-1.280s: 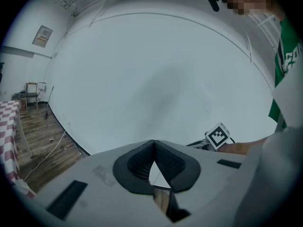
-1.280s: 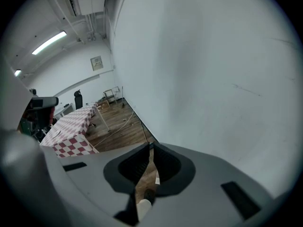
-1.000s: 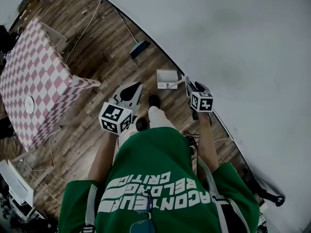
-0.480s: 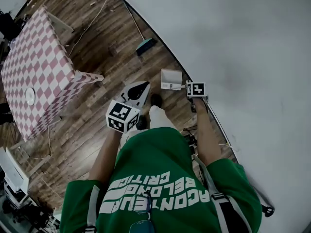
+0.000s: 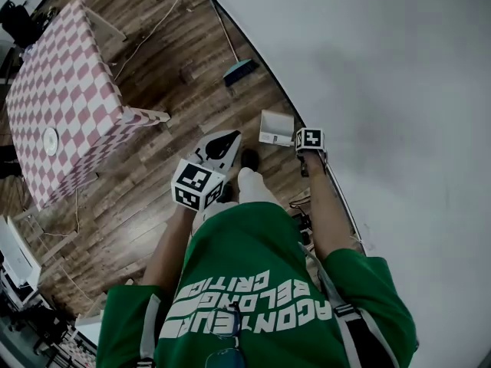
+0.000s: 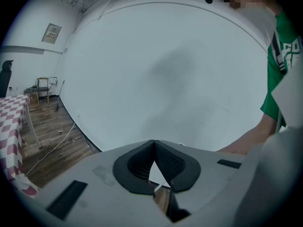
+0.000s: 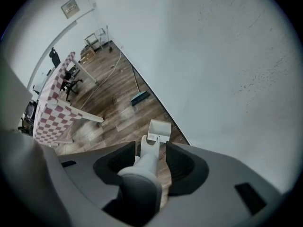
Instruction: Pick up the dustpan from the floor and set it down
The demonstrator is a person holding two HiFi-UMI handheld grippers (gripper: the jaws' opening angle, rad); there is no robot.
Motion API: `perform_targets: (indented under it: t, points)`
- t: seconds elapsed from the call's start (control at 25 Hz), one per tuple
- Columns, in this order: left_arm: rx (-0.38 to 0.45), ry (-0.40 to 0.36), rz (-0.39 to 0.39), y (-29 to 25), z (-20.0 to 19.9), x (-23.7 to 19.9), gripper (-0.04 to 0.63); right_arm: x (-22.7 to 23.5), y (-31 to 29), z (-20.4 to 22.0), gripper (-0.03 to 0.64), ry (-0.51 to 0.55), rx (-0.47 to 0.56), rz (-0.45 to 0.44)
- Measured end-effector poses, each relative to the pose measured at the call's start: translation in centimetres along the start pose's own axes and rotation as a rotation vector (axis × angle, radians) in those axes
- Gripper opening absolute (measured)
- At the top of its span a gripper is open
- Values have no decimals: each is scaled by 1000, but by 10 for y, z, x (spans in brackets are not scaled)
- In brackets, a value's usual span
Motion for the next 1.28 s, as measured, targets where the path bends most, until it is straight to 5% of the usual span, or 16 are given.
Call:
perform_targets:
  t: [0.12, 0.2, 0.88, 1.28]
  points:
    - [3, 16, -20, 0, 1, -6, -5, 3, -1, -3, 195, -27, -3, -27]
    - [8, 27, -35, 0, 1, -9, -5, 6, -2, -6, 123, -29, -12, -11]
    - [71, 79, -148, 18, -4, -26, -6, 4, 0, -15, 110, -34, -59, 38]
    - [133, 137, -272, 49, 6, -38, -6, -1, 31, -17, 110, 180, -17, 47]
Point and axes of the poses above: the fingertips, and each gripper's own axes: y backward along the fingers, x to its right, z out of its underside, the point moved 7 cm from there along y, backward along the fingers, and after that the axes turned 8 degrees about y, right-handed, at the moved point
